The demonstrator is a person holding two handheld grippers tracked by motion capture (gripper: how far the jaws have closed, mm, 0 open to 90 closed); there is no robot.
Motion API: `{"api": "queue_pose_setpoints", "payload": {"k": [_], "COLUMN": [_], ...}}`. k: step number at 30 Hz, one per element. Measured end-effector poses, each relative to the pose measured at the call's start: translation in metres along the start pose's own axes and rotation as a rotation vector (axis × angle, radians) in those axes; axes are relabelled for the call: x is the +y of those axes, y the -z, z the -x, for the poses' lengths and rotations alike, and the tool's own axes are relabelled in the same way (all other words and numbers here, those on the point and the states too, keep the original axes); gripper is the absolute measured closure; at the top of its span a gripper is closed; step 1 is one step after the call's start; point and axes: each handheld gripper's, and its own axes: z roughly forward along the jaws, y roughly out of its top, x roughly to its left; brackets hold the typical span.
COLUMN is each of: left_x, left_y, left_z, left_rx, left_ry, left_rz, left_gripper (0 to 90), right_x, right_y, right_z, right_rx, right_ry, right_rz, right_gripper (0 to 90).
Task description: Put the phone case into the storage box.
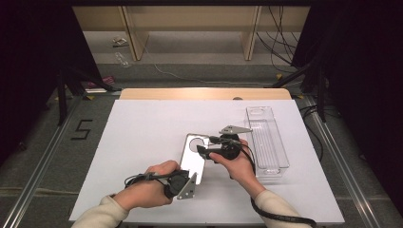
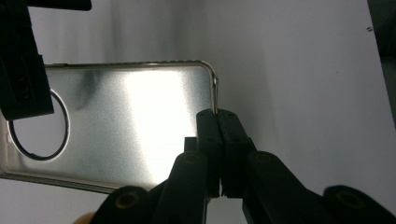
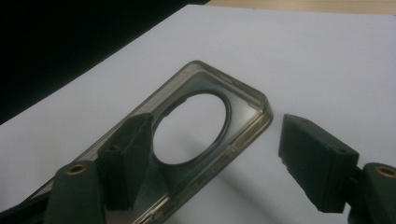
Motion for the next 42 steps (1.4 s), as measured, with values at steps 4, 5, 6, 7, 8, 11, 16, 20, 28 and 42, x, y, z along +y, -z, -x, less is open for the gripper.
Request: {"api": "queue_pose_setpoints", "payload": {"k": [4,5,6,7,8,11,16,20,28,42], "left_x": [0.0,0.0,0.0,-0.001,-0.001,-0.001,0.0,0.0,0.0,-0.001], "left_y": [0.001,0.001,0.001,0.001,0.001,0.001,0.001,0.001,-0.002,-0.013], "left_z": [0.0,0.0,0.0,0.0,0.0,-0.001,0.0,0.0,0.001,0.001], "left_rx": [0.007,0.007,0.01,0.01,0.007,0.006,0.008,0.008,0.008,0.017], "left_ry": [0.002,0.004,0.005,0.005,0.004,0.003,-0.004,-0.005,-0.006,-0.008], "left_rz": [0.001,-0.001,0.0,0.001,-0.003,-0.004,-0.003,-0.004,-0.005,-0.01], "left_gripper": [88.2,88.2,88.2,88.2,88.2,88.2,88.2,88.2,88.3,88.6], "right_x": [0.0,0.0,0.0,0.0,0.0,0.0,0.0,0.0,0.003,0.016], "right_y": [0.0,0.0,0.001,0.001,0.001,0.001,0.002,0.001,0.002,0.016], "right_z": [0.001,0.001,0.002,0.002,0.003,0.004,0.005,0.004,0.001,-0.017], "right_rx": [-0.002,0.0,0.003,0.003,0.003,0.008,0.016,0.023,0.043,0.061], "right_ry": [-0.006,-0.01,-0.013,-0.015,-0.015,-0.021,-0.021,-0.019,-0.064,-0.151], "right_rz": [0.002,0.002,0.002,0.004,0.005,0.006,0.002,-0.001,-0.013,0.037], "right_gripper": [31.7,33.0,34.1,35.0,36.7,39.5,45.1,50.7,59.2,76.5]}}
